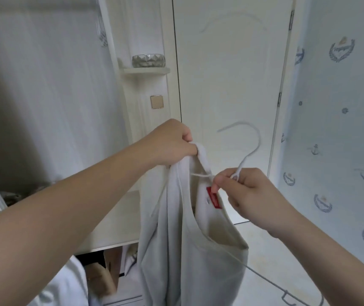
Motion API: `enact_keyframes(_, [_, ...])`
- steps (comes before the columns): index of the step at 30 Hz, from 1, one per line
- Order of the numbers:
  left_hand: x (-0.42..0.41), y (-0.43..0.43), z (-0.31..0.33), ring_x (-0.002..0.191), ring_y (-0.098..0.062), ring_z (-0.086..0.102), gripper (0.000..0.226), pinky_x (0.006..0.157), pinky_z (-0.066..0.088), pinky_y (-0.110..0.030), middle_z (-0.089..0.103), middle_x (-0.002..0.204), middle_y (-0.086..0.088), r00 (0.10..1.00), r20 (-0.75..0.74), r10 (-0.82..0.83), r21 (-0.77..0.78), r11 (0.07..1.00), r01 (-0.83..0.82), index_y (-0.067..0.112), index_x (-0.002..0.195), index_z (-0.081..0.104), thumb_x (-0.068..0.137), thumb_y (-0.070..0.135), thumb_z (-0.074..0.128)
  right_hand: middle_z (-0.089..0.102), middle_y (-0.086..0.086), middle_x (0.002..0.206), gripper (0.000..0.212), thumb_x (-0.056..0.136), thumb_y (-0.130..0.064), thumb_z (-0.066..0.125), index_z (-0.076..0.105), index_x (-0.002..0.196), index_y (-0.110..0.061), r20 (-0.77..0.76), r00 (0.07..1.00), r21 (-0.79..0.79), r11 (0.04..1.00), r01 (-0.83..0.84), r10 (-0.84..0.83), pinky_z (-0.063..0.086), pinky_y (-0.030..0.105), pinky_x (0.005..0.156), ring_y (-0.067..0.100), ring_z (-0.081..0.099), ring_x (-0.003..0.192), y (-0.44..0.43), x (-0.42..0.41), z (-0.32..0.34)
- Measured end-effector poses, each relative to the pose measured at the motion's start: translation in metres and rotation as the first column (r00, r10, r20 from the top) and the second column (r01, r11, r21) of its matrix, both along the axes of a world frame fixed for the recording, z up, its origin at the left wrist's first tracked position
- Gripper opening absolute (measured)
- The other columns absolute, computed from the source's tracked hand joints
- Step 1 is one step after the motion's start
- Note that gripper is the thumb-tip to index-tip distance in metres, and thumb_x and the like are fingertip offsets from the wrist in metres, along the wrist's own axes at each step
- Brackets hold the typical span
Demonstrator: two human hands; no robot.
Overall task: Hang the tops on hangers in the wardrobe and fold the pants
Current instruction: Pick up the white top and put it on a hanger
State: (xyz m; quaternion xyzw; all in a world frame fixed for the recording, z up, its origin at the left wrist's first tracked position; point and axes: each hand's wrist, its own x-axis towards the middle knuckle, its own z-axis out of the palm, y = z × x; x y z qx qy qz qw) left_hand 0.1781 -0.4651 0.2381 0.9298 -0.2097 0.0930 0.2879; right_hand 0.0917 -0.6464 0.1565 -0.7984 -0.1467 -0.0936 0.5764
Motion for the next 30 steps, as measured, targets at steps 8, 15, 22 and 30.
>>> enact_keyframes(8, [-0.027,-0.021,-0.028,0.056,-0.011,0.045,0.013,0.055,0.033,-0.024,0.053,0.061,0.005,0.992,-0.093,-0.082,-0.024,0.996,0.08,0.009,0.07,0.067,0.08,0.014,0.073,0.032,0.011,0.053,0.036,0.101,-0.014,0.054,0.07,0.069,-0.014,-0.113,0.992,0.122,0.992,-0.039,0.053,0.021,0.034,0.051,0.024,0.026,0.05,0.015,-0.003,-0.054])
enact_keyframes(15, [-0.037,0.012,-0.051,0.063,-0.007,0.042,0.048,0.066,0.037,-0.035,0.047,0.067,0.003,0.952,-0.072,-0.297,0.377,0.876,0.302,0.013,0.075,0.05,0.101,0.053,0.044,0.029,0.0,0.043,0.028,0.088,-0.031,0.06,0.072,0.068,-0.015,-0.013,0.998,0.344,0.937,-0.059,0.067,0.021,0.017,0.043,0.013,0.022,0.037,-0.019,-0.003,-0.052])
enact_keyframes(22, [-0.055,-0.001,-0.078,0.066,-0.019,0.041,0.053,0.06,0.031,-0.037,0.038,0.067,0.011,0.917,0.285,-0.28,0.584,0.809,0.066,0.026,0.086,0.04,0.09,0.065,0.004,0.032,-0.008,0.045,0.037,0.089,-0.033,0.043,0.051,0.06,-0.011,0.055,0.997,0.265,0.964,0.033,-0.049,0.028,0.017,0.042,0.01,0.029,0.043,-0.015,0.012,-0.049])
enact_keyframes(30, [-0.042,0.002,-0.104,0.06,-0.012,0.045,0.042,0.058,0.03,-0.036,0.047,0.063,0.008,0.948,0.232,-0.218,0.353,0.927,0.127,0.028,0.07,0.039,0.098,0.058,0.03,0.064,-0.006,0.082,0.032,0.093,-0.04,0.041,0.062,0.085,-0.017,0.246,0.955,0.148,0.981,0.129,-0.162,0.048,0.03,0.067,0.019,0.061,0.077,-0.029,0.023,-0.074])
